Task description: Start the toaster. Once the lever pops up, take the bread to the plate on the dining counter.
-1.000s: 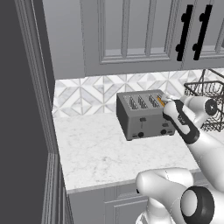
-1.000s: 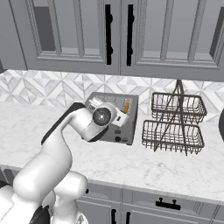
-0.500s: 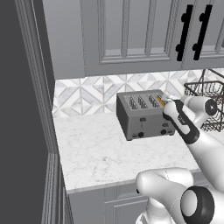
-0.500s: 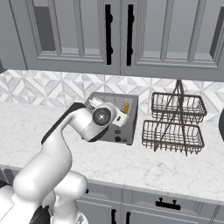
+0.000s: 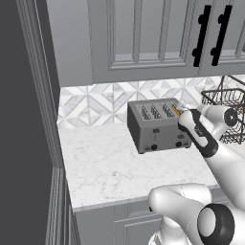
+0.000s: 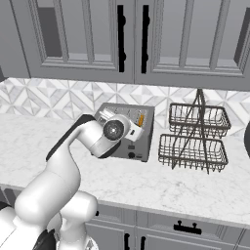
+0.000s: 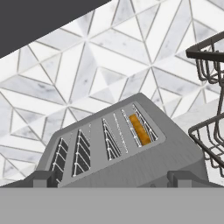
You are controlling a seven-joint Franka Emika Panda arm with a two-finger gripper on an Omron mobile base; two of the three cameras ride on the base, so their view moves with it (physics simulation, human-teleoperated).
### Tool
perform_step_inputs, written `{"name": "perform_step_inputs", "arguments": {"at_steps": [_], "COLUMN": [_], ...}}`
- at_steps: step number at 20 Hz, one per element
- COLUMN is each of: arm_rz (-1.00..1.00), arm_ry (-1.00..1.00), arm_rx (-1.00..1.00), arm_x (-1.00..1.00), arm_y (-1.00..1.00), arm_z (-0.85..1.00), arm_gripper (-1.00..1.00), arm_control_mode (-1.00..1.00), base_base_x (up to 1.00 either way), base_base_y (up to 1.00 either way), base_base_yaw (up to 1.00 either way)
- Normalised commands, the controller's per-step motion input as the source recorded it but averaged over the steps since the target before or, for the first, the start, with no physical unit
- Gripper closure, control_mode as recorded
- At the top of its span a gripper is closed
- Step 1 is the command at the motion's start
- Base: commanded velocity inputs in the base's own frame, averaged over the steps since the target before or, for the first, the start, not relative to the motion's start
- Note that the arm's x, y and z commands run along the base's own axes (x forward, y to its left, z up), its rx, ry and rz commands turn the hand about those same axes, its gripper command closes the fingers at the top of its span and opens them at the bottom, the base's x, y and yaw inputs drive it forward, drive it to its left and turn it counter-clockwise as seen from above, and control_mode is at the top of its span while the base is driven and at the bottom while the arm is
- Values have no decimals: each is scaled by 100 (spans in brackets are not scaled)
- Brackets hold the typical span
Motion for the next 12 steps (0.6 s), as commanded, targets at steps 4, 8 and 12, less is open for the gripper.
{"name": "perform_step_inputs", "arguments": {"at_steps": [4,8,12], "arm_rz": [0,0,0], "arm_ry": [0,0,0], "arm_rx": [0,0,0], "arm_x": [0,0,0], "arm_y": [0,0,0], "arm_z": [0,0,0], "arm_gripper": [-100,-100,-100], "arm_control_mode": [-100,-100,-100], "base_base_x": [0,0,0], "base_base_y": [0,0,0], "base_base_yaw": [0,0,0]}}
